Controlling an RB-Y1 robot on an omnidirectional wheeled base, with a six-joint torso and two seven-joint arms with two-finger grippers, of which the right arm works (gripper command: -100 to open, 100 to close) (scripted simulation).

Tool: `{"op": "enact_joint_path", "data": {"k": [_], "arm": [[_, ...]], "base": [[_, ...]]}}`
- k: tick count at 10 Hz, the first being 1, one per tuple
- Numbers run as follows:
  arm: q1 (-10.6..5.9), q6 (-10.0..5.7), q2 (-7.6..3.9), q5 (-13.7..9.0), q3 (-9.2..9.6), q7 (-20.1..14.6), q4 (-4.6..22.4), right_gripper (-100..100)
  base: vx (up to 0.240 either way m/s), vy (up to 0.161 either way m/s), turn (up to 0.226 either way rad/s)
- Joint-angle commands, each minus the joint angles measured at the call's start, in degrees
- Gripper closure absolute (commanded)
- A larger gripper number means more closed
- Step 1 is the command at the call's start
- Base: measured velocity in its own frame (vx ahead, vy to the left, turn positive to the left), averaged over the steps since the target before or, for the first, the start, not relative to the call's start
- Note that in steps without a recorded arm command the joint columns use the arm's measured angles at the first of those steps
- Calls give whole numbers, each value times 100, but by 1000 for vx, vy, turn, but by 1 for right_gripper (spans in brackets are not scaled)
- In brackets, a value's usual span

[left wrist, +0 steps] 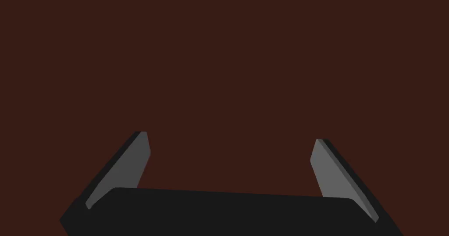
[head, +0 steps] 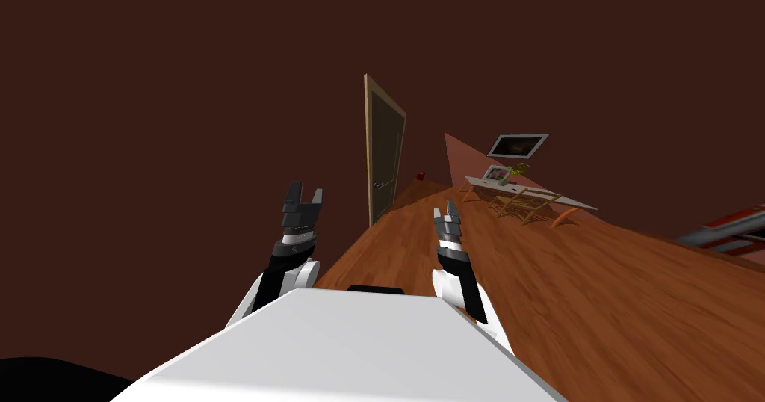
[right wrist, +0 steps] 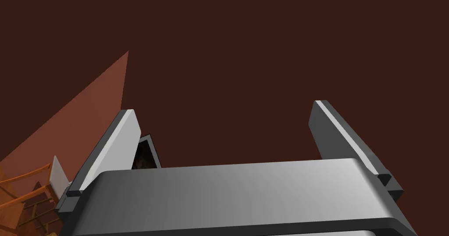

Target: Pull the door open

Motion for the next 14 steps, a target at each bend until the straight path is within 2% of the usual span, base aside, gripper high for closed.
{"op": "enact_joint_path", "data": {"k": [1,6,7,14], "arm": [[-96,-44,-58,-10,2,-8,209,-100],[-321,-147,-175,-34,8,-26,701,-100],[-416,-191,-221,-44,10,-33,910,-100],[-838,-384,-395,-88,20,-67,1830,-100]], "base": [[58,-31,177],[89,-46,105],[102,-58,182],[87,-63,139]]}}
